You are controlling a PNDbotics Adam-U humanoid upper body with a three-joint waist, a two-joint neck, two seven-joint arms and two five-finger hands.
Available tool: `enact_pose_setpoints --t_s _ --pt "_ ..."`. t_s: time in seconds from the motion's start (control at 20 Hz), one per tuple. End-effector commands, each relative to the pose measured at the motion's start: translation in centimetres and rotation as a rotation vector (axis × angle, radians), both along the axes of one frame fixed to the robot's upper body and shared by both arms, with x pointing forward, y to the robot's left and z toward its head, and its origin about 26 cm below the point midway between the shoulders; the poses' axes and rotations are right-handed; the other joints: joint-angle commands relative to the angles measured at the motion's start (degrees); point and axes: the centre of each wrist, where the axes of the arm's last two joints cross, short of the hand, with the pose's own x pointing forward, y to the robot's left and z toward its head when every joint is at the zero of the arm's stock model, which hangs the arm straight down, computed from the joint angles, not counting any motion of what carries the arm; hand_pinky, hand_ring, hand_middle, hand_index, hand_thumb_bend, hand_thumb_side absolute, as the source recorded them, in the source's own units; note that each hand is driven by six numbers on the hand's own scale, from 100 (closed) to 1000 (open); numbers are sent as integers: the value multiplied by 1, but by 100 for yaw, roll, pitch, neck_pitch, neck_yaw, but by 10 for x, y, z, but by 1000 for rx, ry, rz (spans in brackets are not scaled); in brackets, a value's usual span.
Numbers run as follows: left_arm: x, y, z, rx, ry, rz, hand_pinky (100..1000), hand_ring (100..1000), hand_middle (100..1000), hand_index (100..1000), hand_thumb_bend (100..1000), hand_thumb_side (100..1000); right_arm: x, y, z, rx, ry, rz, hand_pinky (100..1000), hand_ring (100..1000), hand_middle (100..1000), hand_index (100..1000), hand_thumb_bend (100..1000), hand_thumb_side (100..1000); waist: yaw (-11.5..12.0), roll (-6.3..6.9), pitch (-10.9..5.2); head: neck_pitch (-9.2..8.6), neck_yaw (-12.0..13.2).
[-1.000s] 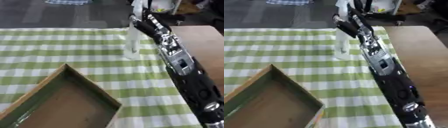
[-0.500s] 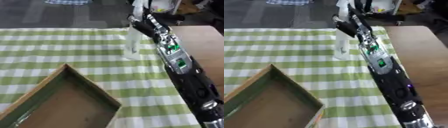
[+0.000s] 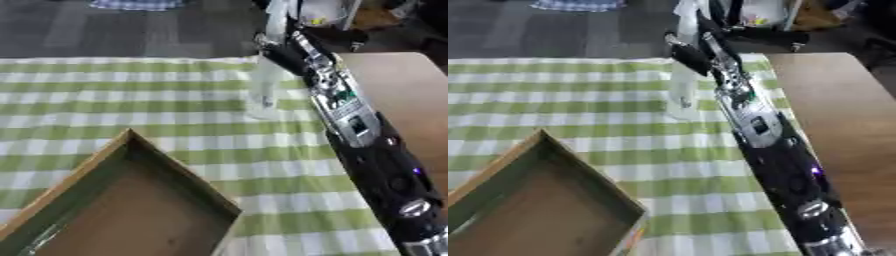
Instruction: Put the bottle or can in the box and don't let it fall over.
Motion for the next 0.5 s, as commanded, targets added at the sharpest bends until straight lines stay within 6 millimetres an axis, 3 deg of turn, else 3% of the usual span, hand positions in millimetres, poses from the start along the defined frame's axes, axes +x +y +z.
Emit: enact_pose_setpoints --t_s 0.05,0.5 --pt "-1 2 6 24 -16 -1 1000 649 819 798 180 864 -1 -1 12 -3 -32 -4 965 1000 1000 1000 100 615 6 20 -116 -81 -21" --pt "-1 2 6 25 -17 -2 1000 650 819 799 179 864 2 0 11 14 -23 0 962 1000 1000 1000 100 609 15 20 -106 -87 -29"
